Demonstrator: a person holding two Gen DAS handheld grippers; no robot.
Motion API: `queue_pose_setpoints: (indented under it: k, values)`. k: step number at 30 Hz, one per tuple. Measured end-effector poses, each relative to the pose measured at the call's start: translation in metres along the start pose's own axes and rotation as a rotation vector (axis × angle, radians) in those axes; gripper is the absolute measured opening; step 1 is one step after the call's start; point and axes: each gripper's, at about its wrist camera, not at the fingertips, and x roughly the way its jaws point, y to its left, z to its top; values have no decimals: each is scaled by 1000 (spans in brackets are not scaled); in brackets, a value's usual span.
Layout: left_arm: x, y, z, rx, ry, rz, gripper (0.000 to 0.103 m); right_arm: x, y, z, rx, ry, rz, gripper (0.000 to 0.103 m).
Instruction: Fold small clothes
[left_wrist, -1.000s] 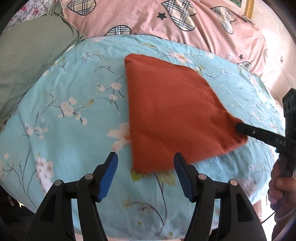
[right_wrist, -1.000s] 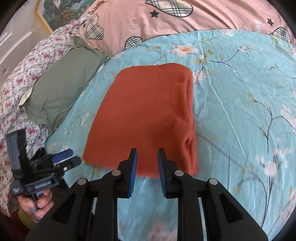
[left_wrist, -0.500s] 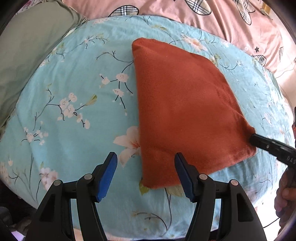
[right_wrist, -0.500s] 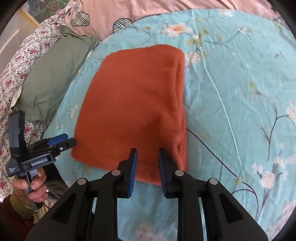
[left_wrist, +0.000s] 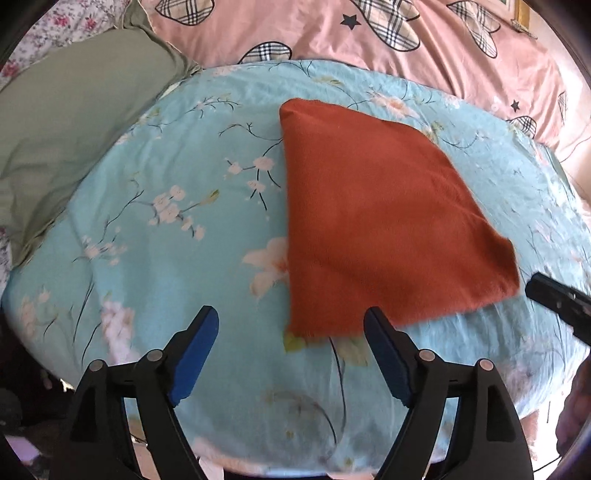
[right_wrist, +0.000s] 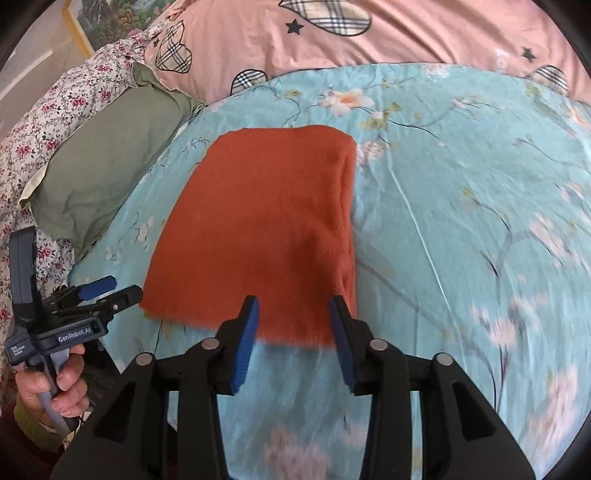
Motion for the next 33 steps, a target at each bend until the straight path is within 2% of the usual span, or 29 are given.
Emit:
queue_pose_setpoints:
  k: [1,6,10,15,23,33]
  values:
    - [-4,-2,-4,12,-6,0,83,-3,0,-5,0,0,0,58]
    - [-28,-17,-25,64,-27,35,88,-29,6,-33,-19,-19,-20,66]
    - [-43,-27,-40,112,-29,66,90,-42,13,-40,-57,-30,-33,83]
    - [-52,-33,-45,165,-42,117,98,-44,20,-36,-94,-26,-33,88]
    - [-36,-21,-16,157,-39,143,98,-24,26,-18,-142,26,-34,94]
    - [-11,-21,13,118,-26,111,99,-1,30,1,-157,67,-42,99]
